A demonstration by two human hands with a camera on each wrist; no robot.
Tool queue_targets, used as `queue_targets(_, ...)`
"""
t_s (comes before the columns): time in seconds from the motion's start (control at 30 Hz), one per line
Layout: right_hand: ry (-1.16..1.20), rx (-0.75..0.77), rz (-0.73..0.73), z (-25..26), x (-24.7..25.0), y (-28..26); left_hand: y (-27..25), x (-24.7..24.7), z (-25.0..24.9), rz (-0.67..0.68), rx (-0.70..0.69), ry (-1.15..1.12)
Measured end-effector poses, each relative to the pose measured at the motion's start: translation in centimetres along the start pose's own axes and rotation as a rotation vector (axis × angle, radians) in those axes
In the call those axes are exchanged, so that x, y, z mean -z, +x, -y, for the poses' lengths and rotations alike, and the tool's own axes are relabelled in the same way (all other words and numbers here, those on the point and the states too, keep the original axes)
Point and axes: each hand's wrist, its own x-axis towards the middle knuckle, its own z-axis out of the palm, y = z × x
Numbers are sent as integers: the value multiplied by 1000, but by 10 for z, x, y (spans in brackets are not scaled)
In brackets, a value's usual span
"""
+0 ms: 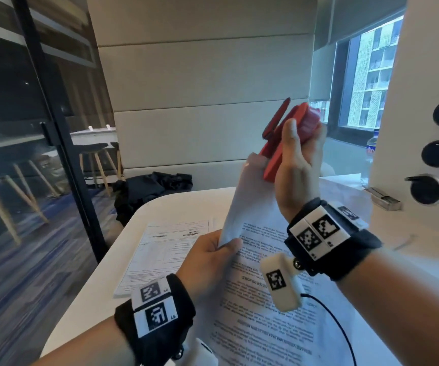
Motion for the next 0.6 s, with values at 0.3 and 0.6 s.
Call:
queue_targets(0.3,-201,2,-46,-10,-15,7,6,-18,1,-28,-15,74)
queue_targets(0.6,-266,-68,-189,-3,18,56,22,26,14,-50,122,156)
